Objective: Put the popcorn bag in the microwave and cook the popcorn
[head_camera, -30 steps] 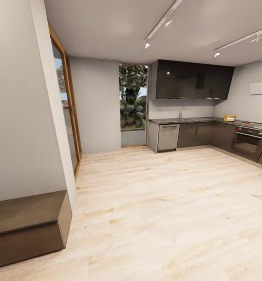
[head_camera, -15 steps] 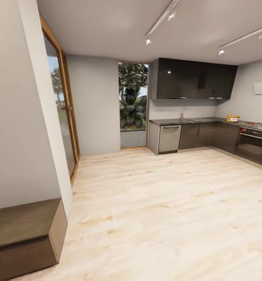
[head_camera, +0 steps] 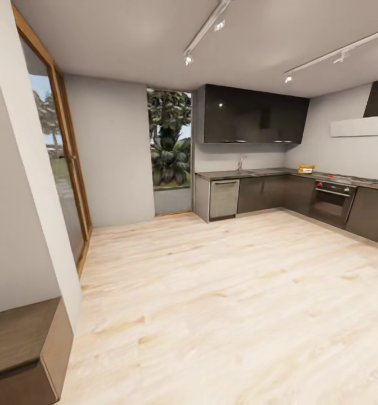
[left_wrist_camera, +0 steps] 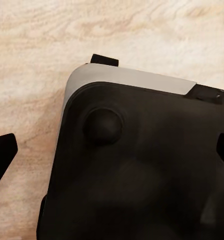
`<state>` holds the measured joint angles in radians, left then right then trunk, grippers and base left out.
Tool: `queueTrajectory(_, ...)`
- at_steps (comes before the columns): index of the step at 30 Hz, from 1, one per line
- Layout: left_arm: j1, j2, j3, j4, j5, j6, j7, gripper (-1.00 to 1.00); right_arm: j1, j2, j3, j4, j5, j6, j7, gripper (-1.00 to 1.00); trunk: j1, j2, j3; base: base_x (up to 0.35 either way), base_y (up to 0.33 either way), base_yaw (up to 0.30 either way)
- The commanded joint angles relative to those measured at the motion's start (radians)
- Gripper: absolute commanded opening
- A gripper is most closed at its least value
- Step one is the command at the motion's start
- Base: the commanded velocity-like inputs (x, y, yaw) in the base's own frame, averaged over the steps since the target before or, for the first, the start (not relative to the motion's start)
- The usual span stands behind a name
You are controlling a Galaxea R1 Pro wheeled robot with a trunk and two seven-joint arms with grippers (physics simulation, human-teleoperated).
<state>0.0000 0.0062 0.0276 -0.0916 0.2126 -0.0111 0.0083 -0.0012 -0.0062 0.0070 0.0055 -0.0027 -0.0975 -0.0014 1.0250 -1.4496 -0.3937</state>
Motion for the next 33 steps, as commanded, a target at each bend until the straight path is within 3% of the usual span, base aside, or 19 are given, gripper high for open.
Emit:
queueTrajectory(1,0.000,0.000,0.002,0.000,0.004,-0.001,0.001,1.00,0.000,0.000,0.001,0.001,0.000,-0.004,0.000,1.00,0.000,0.000,-0.001,0.000,0.000,-0.287)
queueTrajectory(19,0.000,-0.005,-0.001,0.001,0.001,-0.001,0.001,1.00,0.000,0.000,-0.001,0.001,-0.003,-0.008,0.000,1.00,0.000,0.000,-0.001,0.008,0.000,-0.289)
queueTrajectory(33,0.000,0.000,-0.002,0.010,0.001,0.000,0.000,1.00,0.000,-0.003,-0.001,0.001,-0.001,-0.008,0.000,1.00,0.000,0.000,-0.001,0.307,0.000,-0.271)
